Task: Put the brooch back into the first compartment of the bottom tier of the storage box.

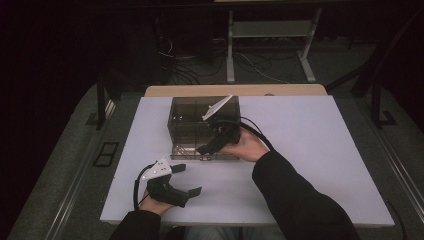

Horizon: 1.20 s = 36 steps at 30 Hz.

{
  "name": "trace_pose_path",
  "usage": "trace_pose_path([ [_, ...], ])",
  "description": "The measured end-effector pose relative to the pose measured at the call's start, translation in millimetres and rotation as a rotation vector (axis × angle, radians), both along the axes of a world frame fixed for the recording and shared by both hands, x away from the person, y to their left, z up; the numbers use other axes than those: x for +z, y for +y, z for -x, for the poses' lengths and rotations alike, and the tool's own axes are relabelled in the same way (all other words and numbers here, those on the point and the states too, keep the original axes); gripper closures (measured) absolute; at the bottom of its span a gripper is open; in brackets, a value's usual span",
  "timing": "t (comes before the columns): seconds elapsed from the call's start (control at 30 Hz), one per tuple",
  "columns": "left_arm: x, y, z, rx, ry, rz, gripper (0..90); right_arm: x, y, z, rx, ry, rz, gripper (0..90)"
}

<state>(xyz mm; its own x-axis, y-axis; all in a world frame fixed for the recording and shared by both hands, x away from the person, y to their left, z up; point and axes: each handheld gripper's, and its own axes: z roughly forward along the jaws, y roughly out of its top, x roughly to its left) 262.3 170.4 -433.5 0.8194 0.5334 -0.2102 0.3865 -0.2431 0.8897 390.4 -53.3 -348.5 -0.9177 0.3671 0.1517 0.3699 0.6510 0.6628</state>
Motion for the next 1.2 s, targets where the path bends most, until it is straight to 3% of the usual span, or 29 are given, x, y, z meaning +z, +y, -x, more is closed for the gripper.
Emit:
trace_pose_path([
  [0.03, -0.1, -0.2, 0.0, 0.001, 0.000, 0.001, 0.0, -0.3, -3.7, 1.7, -0.007, 0.006, 0.003, 0.0],
  [1.2, -0.2, -2.0, 0.3, 0.001, 0.001, -0.003, 0.0, -8.1, -132.4, 56.7, -0.193, -0.006, -0.074, 0.3],
])
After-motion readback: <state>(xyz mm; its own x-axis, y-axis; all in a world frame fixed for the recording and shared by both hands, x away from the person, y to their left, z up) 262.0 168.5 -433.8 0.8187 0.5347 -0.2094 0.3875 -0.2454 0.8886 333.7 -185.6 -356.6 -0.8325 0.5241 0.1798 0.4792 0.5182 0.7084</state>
